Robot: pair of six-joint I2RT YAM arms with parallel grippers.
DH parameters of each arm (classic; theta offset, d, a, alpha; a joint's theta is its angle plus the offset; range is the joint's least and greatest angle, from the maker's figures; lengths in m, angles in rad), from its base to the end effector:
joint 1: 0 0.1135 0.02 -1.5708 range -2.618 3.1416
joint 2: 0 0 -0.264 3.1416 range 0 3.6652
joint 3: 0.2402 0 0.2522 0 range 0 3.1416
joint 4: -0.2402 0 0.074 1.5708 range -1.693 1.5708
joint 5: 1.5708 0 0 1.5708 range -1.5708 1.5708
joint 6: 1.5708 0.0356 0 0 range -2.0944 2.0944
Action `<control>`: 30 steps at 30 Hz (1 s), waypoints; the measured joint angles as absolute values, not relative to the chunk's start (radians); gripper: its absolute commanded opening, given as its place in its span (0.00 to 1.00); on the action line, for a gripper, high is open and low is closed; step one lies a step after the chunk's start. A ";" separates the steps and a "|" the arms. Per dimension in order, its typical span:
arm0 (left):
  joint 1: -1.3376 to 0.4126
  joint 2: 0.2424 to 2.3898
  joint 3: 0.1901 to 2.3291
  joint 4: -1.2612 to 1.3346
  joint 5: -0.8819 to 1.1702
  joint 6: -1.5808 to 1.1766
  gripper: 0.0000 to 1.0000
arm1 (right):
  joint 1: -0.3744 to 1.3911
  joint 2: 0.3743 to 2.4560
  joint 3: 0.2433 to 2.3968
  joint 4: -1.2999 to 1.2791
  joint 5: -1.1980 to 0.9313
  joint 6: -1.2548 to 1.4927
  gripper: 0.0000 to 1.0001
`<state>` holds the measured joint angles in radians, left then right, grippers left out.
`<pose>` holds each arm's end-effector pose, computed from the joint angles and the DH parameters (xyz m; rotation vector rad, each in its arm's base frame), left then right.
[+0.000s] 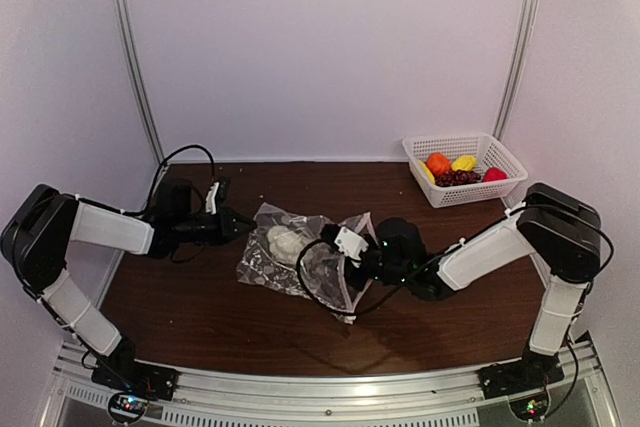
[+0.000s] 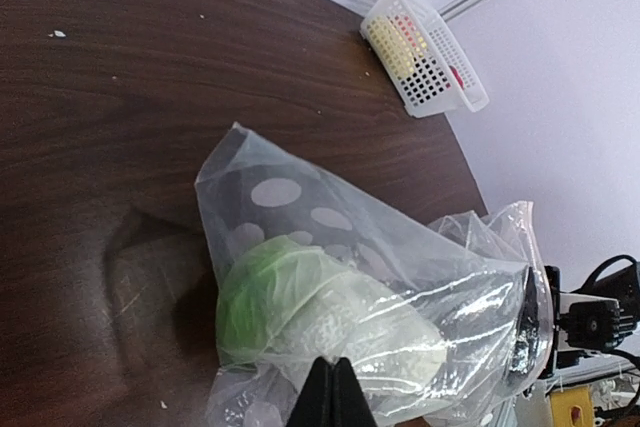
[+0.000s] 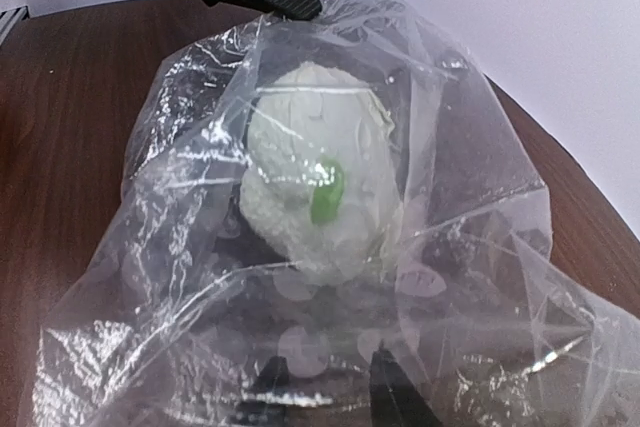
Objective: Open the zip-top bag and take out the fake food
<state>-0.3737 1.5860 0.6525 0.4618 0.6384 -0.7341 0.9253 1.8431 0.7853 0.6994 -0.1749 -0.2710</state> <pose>0.2803 -0.1327 0.1697 0.0432 2.2135 -1.3090 0.2150 0.2958 0.1455 -1.2068 1.5586 0.6017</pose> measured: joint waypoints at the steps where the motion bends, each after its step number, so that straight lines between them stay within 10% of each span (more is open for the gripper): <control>1: -0.367 1.579 0.651 0.455 0.626 -0.732 0.00 | 0.925 1.826 0.765 0.693 -0.178 -0.262 0.27; 14: -0.360 1.575 0.646 0.408 0.618 -0.683 0.00 | 0.926 1.818 0.719 0.706 -0.185 -0.217 0.37; 24: -0.375 1.619 0.675 0.345 0.624 -0.646 0.54 | 0.926 1.995 0.876 0.761 -0.186 -0.279 0.43; 30: -0.384 1.708 0.735 0.339 0.630 -0.644 0.40 | 0.929 2.018 0.886 0.783 -0.191 -0.344 0.27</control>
<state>-0.3840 1.7084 0.7345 0.3389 0.6304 -0.6441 0.9287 2.0182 0.8864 0.7826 -0.1905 -0.3435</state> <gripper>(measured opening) 0.490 0.359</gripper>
